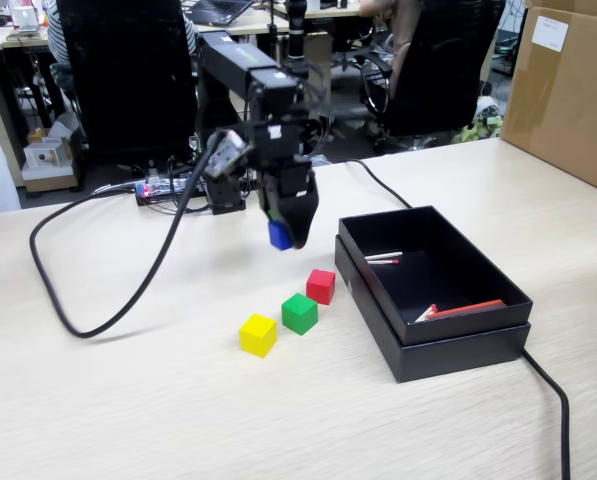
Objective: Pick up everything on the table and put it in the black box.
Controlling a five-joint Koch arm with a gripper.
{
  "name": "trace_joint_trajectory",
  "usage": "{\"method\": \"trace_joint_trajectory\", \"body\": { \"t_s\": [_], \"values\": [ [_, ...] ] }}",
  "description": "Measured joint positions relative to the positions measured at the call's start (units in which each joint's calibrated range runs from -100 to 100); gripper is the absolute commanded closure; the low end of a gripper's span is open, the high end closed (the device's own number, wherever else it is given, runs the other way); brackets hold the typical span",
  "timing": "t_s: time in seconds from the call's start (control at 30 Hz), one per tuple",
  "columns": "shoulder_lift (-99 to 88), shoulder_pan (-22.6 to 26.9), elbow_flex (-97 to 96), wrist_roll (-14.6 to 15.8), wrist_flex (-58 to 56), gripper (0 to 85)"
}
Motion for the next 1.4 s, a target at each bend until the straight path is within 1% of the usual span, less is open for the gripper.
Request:
{"method": "trace_joint_trajectory", "body": {
  "t_s": [0.03, 0.1, 0.13, 0.2, 0.27, 0.3, 0.6, 0.63, 0.7, 0.73, 0.8, 0.87, 0.97, 1.03, 1.1, 1.17, 1.23, 1.3, 1.33, 1.4],
  "values": [
    [0.52, 2.74, 5.84, 1.03, -0.31, 77.4],
    [1.55, 3.91, 9.04, 1.47, -0.39, 77.4],
    [4.66, 5.18, 14.88, 2.10, -0.23, 77.4],
    [11.00, 6.64, 20.17, 2.88, -0.46, 77.4],
    [21.62, 8.30, 26.65, 3.91, -0.46, 77.4],
    [28.09, 8.74, 29.30, 4.35, -0.54, 77.4],
    [45.83, 8.79, 32.77, 5.37, -0.54, 76.6],
    [45.95, 8.79, 32.77, 5.37, -0.54, 75.3],
    [47.38, 8.79, 32.77, 5.37, -0.54, 62.6],
    [47.77, 8.84, 32.77, 5.37, -0.70, 51.5],
    [47.90, 8.84, 32.77, 5.32, -2.56, 42.6],
    [47.77, 8.79, 32.77, 5.32, -3.25, 40.2],
    [44.92, 8.11, 32.77, 5.27, -4.72, 40.4],
    [39.74, 6.89, 32.77, 5.13, -5.50, 40.6],
    [33.14, 5.13, 32.77, 4.20, -6.04, 40.6],
    [26.28, 3.22, 32.77, 2.49, -6.27, 40.6],
    [18.38, -0.29, 28.30, -1.37, -6.58, 40.6],
    [17.22, -2.88, 24.46, -3.47, -6.58, 40.6],
    [17.22, -5.47, 22.82, -5.18, -6.43, 40.6],
    [17.22, -7.33, 22.00, -6.25, -6.43, 40.6]
  ]
}}
